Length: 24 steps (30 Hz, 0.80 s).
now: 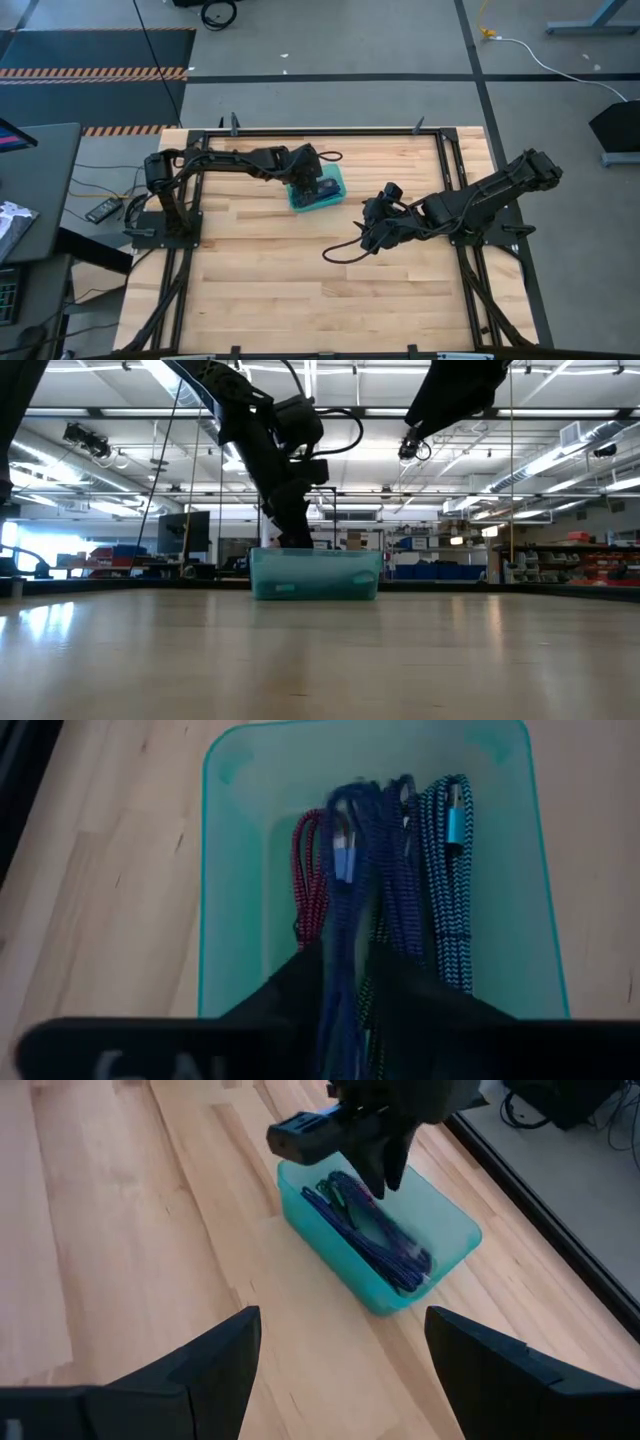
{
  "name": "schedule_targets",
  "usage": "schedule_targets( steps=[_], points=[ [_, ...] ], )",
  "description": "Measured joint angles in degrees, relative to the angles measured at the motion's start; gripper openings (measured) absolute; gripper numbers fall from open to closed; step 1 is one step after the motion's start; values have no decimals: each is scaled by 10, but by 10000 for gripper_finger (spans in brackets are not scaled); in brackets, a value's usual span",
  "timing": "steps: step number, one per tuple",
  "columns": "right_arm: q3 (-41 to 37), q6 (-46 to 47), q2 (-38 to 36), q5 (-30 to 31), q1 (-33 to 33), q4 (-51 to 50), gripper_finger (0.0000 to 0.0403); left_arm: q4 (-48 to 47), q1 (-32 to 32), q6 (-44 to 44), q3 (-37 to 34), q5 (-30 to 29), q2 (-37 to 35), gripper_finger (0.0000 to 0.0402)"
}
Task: Pick and place USB-C Cables
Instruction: Put the purple charger cable into the green bin, then adjust the green bin to the middle of the table
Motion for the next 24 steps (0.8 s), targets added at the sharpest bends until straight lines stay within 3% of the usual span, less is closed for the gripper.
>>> schedule_targets(
  steps=[11,24],
  points=[
    [0,-5,0,0,0,2,288,-3,-1,-4,0,0,0,171],
    [0,-14,0,0,0,2,288,16,-13,7,0,15,0,185]
  ],
)
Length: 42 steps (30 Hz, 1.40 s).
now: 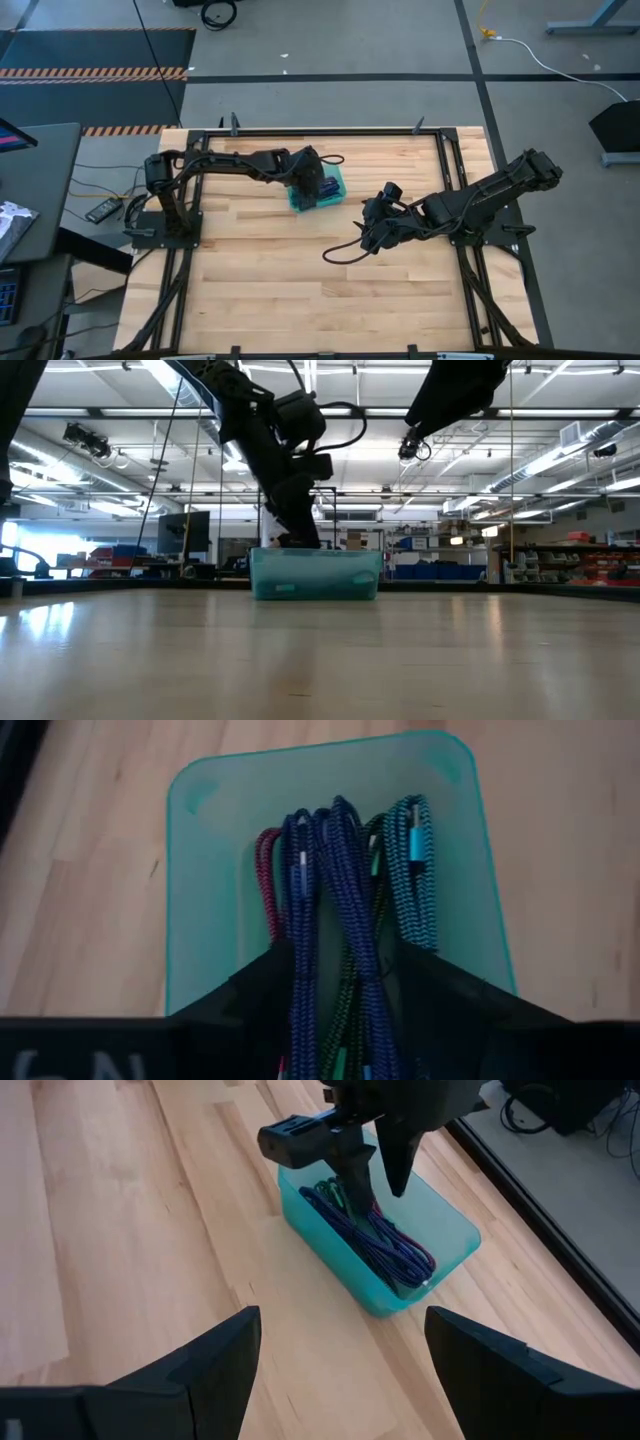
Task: Pick and place USB-C Cables
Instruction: Adjust the green bin to the middle of the table
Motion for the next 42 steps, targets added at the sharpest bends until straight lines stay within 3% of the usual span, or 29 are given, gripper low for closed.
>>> schedule_targets(
  steps=[19,28,32,36,42],
  points=[
    [0,-6,0,-7,0,0,288,-37,-37,9,0,11,-6,185],
    [0,-10,0,-7,0,-1,288,-92,-78,40,42,-121,-37,172],
    [0,-10,0,-7,0,-3,288,-132,-107,-4,65,-130,-66,172],
    [-8,-11,0,-7,0,3,288,-102,-146,-6,33,-117,-98,172],
    [-52,-18,1,-8,-7,36,288,56,-166,-24,-95,-118,-166,172]
  ],
)
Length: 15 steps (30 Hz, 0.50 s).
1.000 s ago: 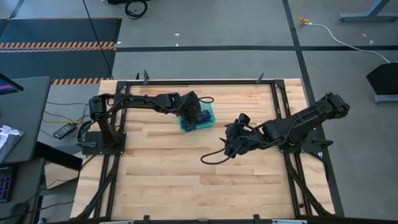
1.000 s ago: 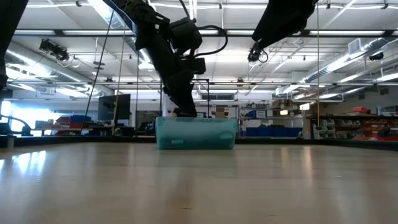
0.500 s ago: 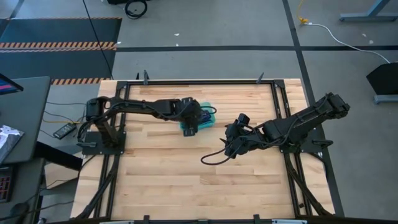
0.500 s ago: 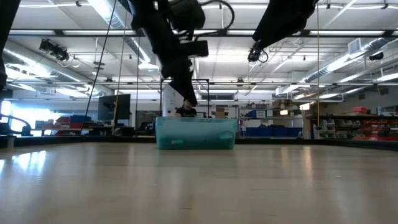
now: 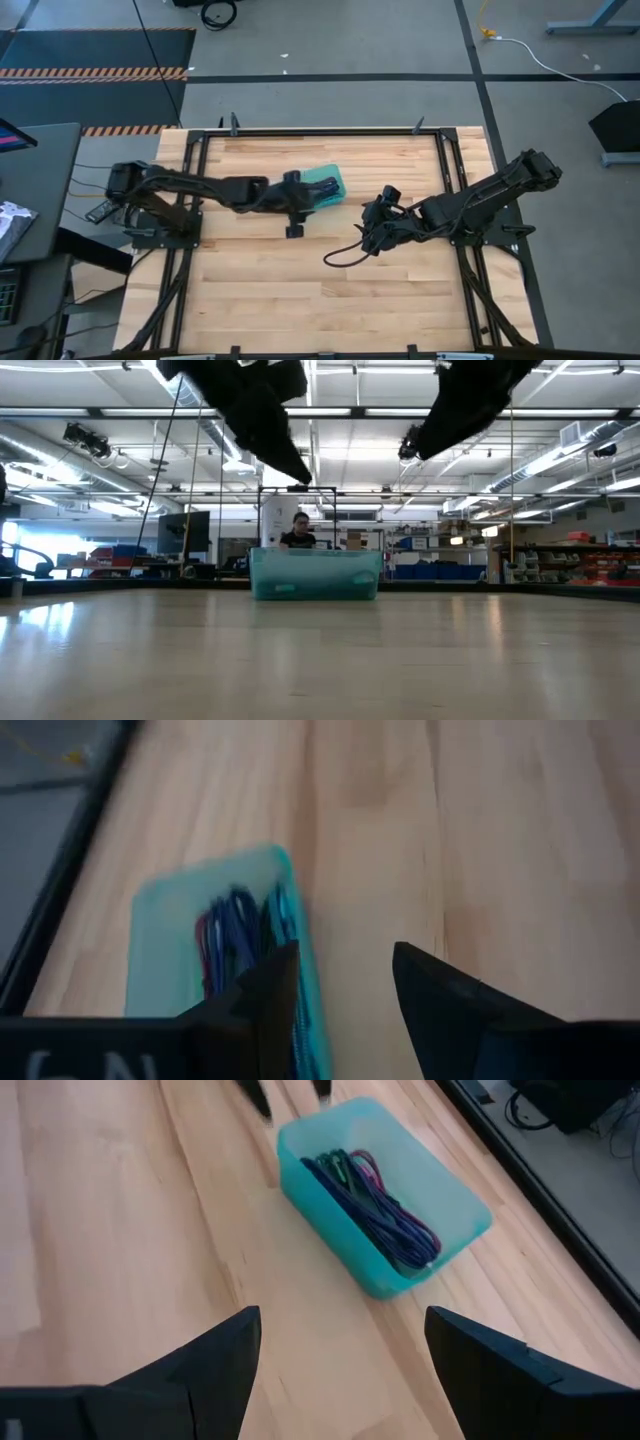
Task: Pick and place USB-C Cables
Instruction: Adjust the green bin to the middle of the table
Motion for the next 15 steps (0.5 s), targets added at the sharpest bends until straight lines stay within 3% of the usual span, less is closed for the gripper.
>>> schedule_targets(
  steps=[6,10,15],
  points=[
    [-37,-51,0,-6,-31,99,288,254,-9,-38,-163,31,-118,172],
    [-45,-120,3,-99,-87,131,288,411,-18,-47,-245,46,-189,172],
    [-27,-197,24,-193,-160,135,278,523,-26,-45,-310,38,-233,172]
  ],
)
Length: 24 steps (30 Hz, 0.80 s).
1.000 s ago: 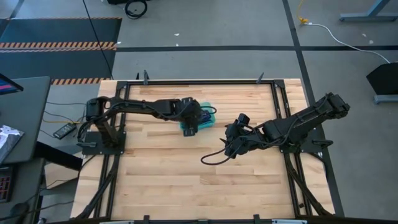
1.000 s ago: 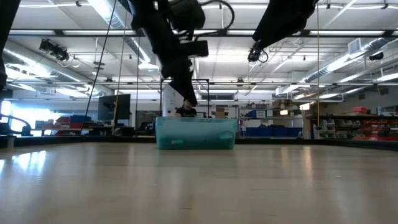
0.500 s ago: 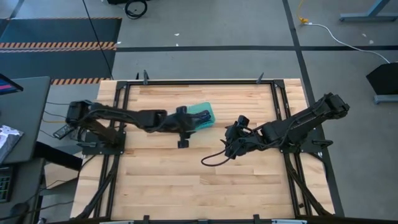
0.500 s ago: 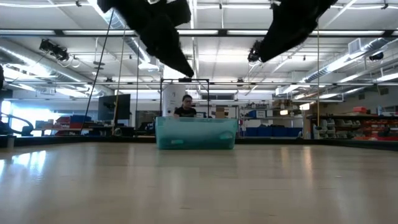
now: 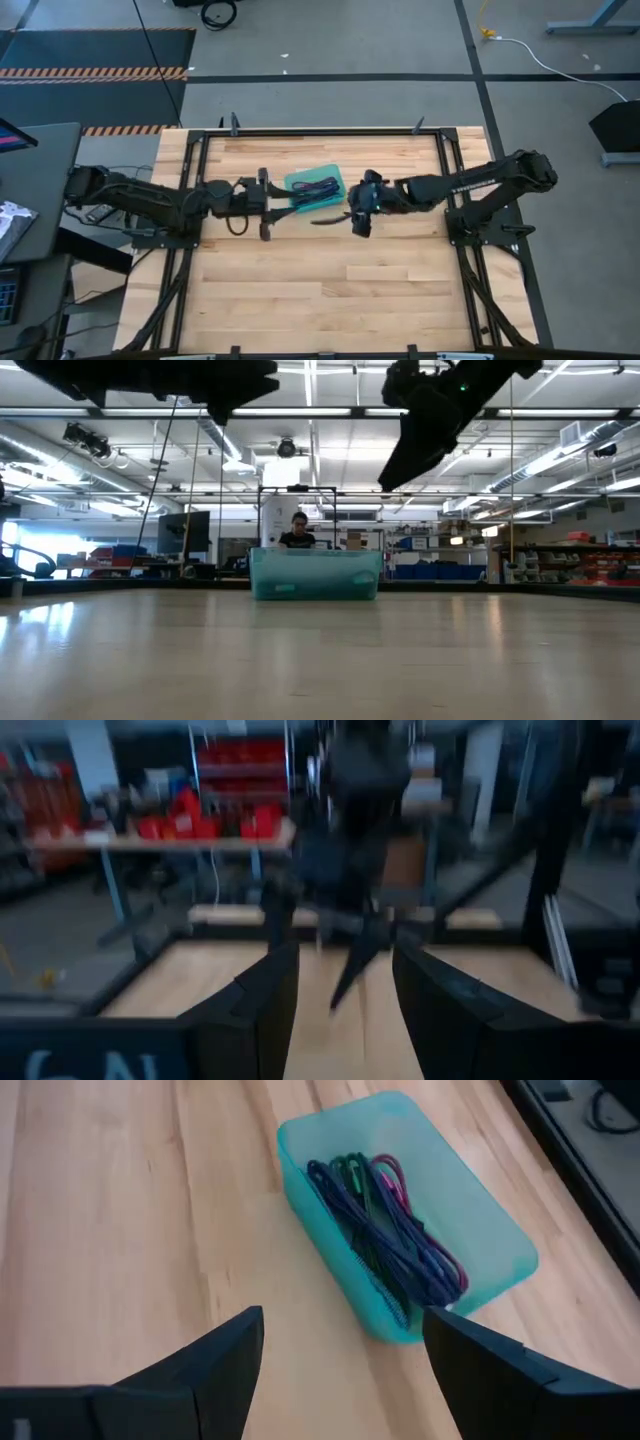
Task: Pick and place USB-C Cables
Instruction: Adjust the green bin to the middle of the table
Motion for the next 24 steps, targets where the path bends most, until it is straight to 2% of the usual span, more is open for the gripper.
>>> schedule_targets(
  steps=[5,10,17,24],
  points=[
    [60,-99,57,-55,-39,-13,262,55,0,1,-27,-3,6,172],
    [146,-163,150,-97,-59,-94,249,58,-1,1,-27,-7,10,172],
    [260,-188,258,-103,-78,-237,246,47,-12,2,-27,-6,10,172],
    [281,-192,286,-108,-100,-255,246,29,-22,13,-27,-7,10,172]
  ],
)
